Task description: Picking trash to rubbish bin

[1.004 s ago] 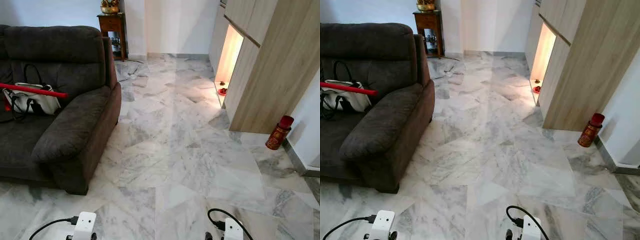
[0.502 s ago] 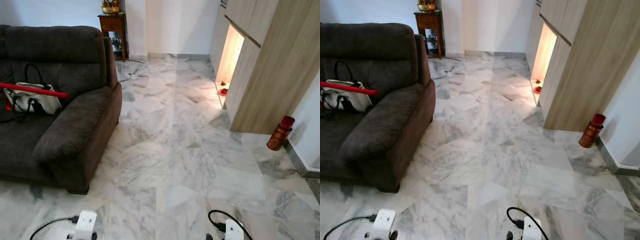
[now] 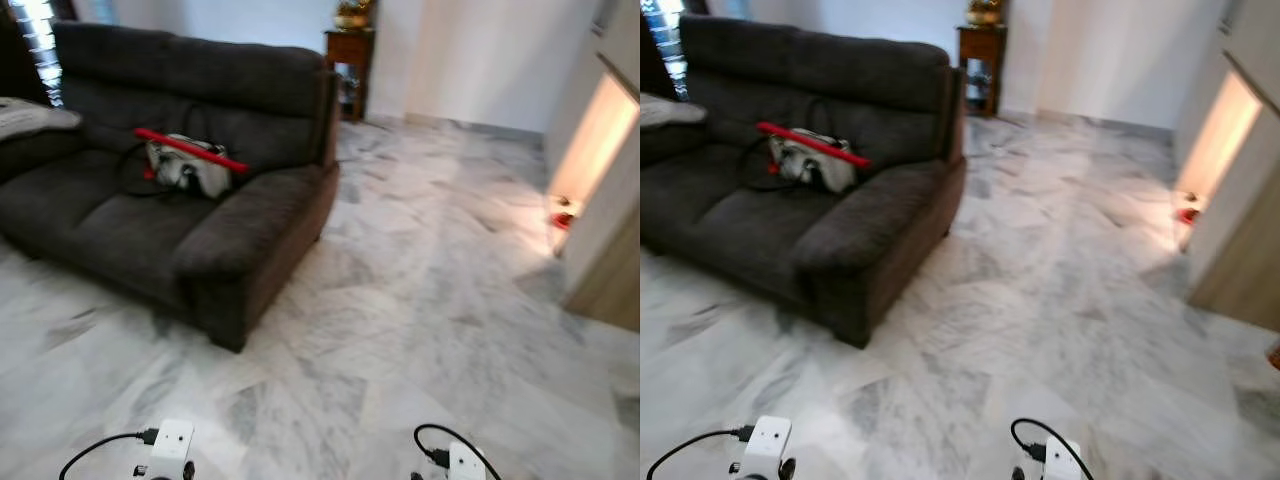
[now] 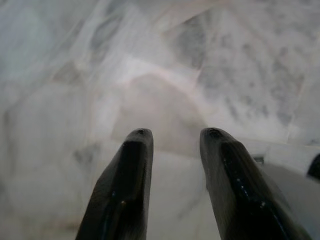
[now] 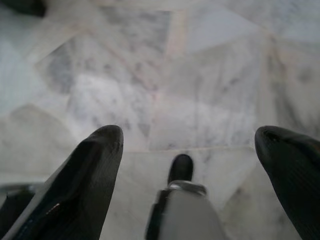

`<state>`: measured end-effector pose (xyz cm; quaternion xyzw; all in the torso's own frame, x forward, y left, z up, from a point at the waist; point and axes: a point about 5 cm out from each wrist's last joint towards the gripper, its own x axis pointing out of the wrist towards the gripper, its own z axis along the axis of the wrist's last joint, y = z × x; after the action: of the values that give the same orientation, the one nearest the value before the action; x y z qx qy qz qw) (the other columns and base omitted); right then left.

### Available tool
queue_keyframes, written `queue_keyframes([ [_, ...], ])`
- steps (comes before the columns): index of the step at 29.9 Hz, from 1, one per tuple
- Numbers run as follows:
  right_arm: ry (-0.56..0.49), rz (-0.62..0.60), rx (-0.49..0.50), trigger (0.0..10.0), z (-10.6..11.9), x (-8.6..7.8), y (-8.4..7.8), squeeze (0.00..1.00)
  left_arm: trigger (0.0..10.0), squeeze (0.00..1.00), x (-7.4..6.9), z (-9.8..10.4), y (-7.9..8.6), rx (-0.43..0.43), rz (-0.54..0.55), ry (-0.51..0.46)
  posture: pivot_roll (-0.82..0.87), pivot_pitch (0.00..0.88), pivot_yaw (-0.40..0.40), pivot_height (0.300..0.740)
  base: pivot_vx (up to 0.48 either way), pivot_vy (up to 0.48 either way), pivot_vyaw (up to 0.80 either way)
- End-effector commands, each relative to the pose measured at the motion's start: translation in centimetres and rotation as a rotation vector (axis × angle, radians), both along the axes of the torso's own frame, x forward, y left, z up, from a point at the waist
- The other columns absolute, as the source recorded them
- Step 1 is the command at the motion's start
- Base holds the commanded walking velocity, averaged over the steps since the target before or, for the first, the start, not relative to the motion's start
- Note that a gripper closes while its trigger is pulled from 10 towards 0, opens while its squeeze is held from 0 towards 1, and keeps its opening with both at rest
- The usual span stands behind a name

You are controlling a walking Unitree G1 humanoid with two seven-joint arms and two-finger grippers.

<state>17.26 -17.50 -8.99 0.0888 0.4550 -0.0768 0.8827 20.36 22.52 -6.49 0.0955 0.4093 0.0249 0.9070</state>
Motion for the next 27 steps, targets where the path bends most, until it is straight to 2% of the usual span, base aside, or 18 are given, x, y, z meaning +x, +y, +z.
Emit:
queue_keyframes([
  [1,-0.001,0.013,-0.002,10.0,0.05,0.13,0.11,0.0,10.0,0.0,0.03,-0.06,-0.13,0.003,-0.002,0.014,0.09,0.0,-0.031,0.74,0.0,0.0,0.8],
  [27,0.017,0.033,-0.007,10.0,-0.09,-0.1,0.31,0.0,10.0,0.0,0.09,-0.07,-0.23,-0.002,0.0,0.016,0.08,0.0,-0.028,0.74,0.0,0.0,0.8],
])
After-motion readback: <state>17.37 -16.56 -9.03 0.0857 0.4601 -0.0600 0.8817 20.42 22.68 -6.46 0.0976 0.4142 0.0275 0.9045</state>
